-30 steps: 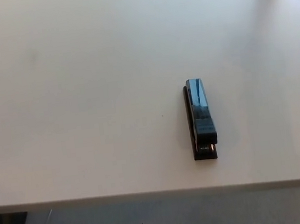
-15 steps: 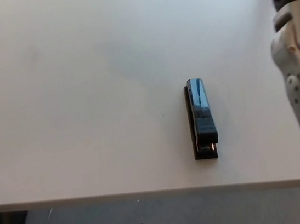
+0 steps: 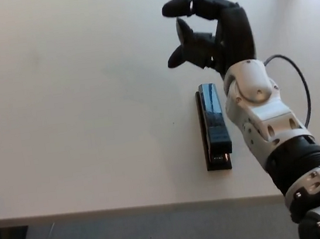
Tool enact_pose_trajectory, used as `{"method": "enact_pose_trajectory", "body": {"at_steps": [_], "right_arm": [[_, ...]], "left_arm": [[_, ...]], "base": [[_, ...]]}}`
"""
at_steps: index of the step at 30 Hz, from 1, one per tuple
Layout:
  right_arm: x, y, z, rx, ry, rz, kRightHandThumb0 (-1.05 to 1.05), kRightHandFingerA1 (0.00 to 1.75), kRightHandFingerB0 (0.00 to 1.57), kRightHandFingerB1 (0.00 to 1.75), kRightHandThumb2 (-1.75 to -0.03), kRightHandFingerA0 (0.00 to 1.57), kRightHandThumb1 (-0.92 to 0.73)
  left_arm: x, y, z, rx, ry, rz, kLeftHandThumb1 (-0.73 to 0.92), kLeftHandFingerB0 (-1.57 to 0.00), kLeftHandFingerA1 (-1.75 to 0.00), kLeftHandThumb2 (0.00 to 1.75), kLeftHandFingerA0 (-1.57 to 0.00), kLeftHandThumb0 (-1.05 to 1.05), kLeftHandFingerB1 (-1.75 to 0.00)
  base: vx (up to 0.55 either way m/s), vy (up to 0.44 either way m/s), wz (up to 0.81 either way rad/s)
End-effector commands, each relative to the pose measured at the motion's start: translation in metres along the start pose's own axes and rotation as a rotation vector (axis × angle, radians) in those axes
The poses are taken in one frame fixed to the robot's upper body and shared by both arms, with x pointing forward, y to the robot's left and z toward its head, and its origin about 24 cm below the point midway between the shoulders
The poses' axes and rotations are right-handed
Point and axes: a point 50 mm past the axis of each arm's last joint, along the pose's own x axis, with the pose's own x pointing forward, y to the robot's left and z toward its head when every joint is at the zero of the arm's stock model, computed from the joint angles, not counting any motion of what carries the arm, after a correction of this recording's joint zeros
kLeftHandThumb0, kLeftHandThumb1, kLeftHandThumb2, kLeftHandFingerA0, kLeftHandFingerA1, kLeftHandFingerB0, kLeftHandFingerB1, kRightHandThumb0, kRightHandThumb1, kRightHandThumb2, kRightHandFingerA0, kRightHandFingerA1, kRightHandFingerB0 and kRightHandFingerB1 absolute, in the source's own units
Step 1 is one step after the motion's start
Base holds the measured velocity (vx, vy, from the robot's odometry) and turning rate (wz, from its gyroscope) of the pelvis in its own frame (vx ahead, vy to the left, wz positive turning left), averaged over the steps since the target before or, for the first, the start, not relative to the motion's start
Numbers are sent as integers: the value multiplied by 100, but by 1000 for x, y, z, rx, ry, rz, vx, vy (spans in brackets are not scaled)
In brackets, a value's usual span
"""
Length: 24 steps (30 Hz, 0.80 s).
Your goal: The robot uses its right hand to press on the stapler that is in the middle of the desk
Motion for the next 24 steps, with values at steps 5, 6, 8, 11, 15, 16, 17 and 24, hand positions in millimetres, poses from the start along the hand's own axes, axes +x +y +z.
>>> {"method": "enact_pose_trajectory", "body": {"at_steps": [5,6,8,11,15,16,17,24], "right_arm": [[-13,0,-39,39,130,-29,-5,119,77,115,-89,124,-70],[-15,0,-45,62,161,-26,-6,111,78,114,-88,127,-70],[-21,-1,-55,17,182,-25,-9,107,78,114,-91,128,-67],[-30,-3,-70,12,236,-47,-9,119,79,113,-85,121,-70],[-48,-6,-92,28,271,-36,-7,119,78,117,-85,120,-69],[-51,-8,-97,32,296,-48,-9,120,77,119,-82,119,-70],[-53,-9,-102,25,324,-66,-8,118,78,118,-84,120,-68],[-84,-13,-135,55,423,-61,-5,125,73,117,-82,119,-71]], "left_arm": [[-2,7,6,36,-31,5,92,-2,-9,84,0,-57,-18],[-1,6,7,49,-34,7,88,0,-15,98,-1,-62,-20],[0,5,7,15,-30,-5,92,-1,-8,84,0,-57,-17],[1,3,10,32,-36,-1,92,-3,-8,85,0,-58,-18],[-3,6,1,48,-17,4,92,-3,-9,84,0,-59,-19],[-3,6,1,46,-15,3,92,-4,-9,84,0,-61,-18],[-3,6,1,46,-17,0,92,-3,-8,85,0,-60,-18],[-6,7,-3,46,-18,-2,92,-1,-11,86,0,-56,-19]], "base": [[0,0,0],[0,0,0],[0,0,0],[0,0,0],[0,0,0],[0,0,0],[0,0,0],[0,0,0]]}}
